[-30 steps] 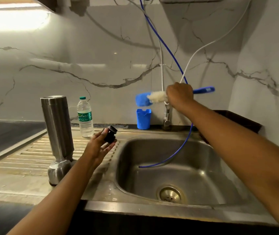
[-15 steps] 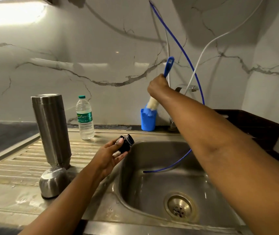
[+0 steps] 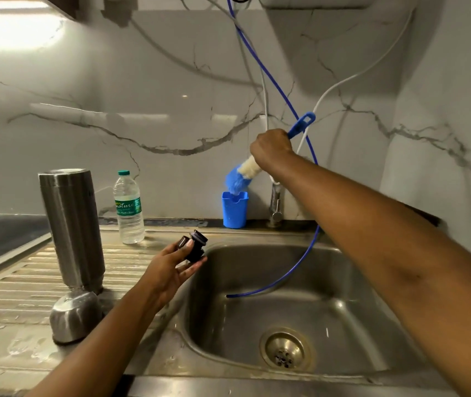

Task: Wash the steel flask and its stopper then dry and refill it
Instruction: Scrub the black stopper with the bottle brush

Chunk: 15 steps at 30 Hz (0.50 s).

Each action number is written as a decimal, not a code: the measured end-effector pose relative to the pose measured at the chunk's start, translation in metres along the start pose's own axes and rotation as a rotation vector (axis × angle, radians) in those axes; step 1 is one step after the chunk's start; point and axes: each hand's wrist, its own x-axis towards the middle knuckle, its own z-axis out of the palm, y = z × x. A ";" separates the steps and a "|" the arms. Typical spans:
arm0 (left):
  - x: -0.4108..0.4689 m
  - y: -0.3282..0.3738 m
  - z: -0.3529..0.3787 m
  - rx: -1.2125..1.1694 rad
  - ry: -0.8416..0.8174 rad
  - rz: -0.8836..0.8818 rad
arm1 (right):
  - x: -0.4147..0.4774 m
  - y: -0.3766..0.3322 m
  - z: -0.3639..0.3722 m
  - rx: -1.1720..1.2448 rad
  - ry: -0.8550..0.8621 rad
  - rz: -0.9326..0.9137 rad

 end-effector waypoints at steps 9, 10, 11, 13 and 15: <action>-0.011 0.006 0.008 -0.003 -0.024 -0.003 | -0.069 0.000 0.018 0.568 -0.015 0.174; -0.013 0.006 0.010 -0.004 -0.029 -0.003 | -0.079 0.001 0.025 0.671 0.016 0.228; -0.016 0.007 0.013 -0.002 -0.032 0.000 | -0.091 0.003 0.031 0.755 0.016 0.288; -0.022 0.008 0.021 -0.007 -0.035 0.016 | -0.117 0.008 0.044 0.889 -0.029 0.385; -0.026 0.009 0.031 -0.013 -0.027 0.023 | -0.142 0.015 0.060 1.060 -0.022 0.383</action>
